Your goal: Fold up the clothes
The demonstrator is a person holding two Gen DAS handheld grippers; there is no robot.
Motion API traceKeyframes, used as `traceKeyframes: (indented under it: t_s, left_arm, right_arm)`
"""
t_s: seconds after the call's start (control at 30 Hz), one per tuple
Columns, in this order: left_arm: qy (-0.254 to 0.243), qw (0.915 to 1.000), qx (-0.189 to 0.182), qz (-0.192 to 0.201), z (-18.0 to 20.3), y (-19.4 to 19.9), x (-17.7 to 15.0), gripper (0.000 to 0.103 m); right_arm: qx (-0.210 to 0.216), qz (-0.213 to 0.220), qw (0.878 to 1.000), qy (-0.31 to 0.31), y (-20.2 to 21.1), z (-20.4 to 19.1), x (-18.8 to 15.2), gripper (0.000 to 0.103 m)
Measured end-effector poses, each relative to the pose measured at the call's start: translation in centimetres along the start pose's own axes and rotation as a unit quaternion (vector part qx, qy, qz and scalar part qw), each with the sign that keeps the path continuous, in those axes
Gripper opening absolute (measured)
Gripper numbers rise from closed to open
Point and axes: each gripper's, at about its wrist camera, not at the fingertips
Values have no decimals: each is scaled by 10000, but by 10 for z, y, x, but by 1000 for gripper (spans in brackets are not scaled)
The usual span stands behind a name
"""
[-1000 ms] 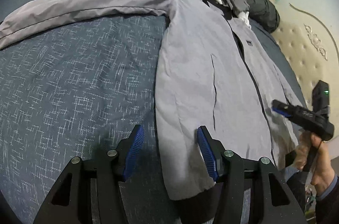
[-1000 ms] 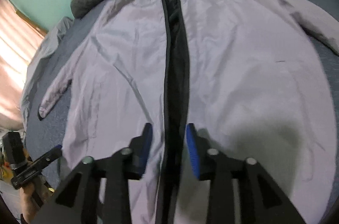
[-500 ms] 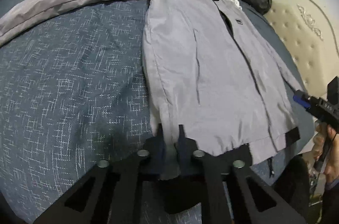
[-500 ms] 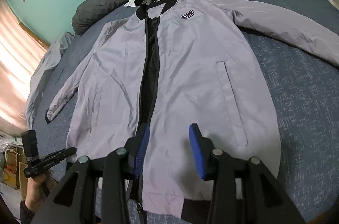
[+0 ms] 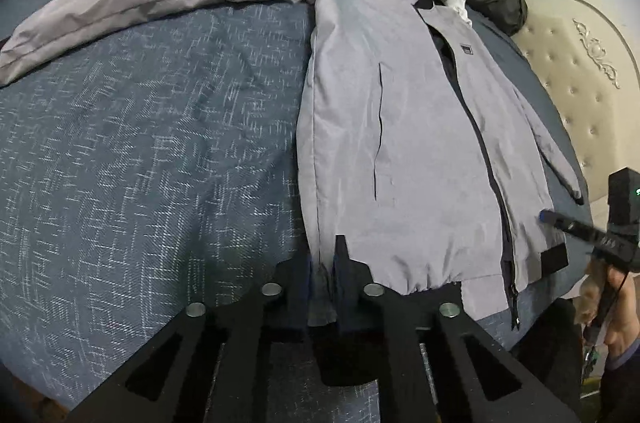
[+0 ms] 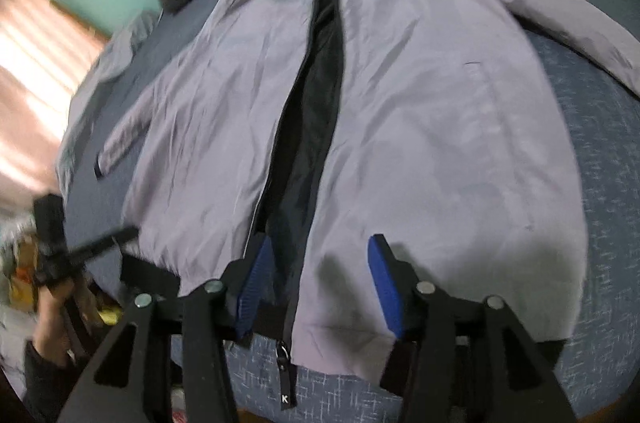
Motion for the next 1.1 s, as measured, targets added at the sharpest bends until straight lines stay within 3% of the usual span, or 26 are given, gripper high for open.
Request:
traceKeyframes:
  t_s: [0.1,0.27,0.37,0.43,0.53,0.73,0.93,1.03,1.1]
  left_arm:
    - [44,9999,28,151,-2,11,1,38]
    - [4,9993,20,371,-1,29,7,39]
    - [-9,9991,-13,425,3,30,12,39]
    - [-22,9990,-45,444,6,30,15,39]
    - [-10,9989,-54,464,4,33,15,39]
    - [48,9991,-91,408,7,30,14,39]
    - [-84,9991,-140,387,18,35,14,39]
    - [-130,9990,-136,408,18,40,15,39]
    - [-103,9990,-149,398,17,40,16,40]
  right_arm:
    - [-111,-242,9994,217,-19,-8,-6,51]
    - [-239,-511,9978,341,-45,-11,-15,50]
    - [-338,-519,9973,400,-53,-7,-17,30]
    - [-347,-461,9978,322,-51,-2,-15,10]
    - [-142,-285,9994,106,-38,6,-12,6]
    - [475,-129,9987,135,-22,-14,-5,6]
    - [516,-456,9976,3,-55,-23,-7,6]
    - [573,-520,9968,-194,-55,-20,-6,11]
    - [606,-402,9971,-226,-41,-16,-2,27]
Point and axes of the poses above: each gripper's, at about its wrist camera, not at the fingertips, and y roughly against the way its jaws point, z to its right, x to its top, and after that the axes turned 11 degrees about z, right-handed
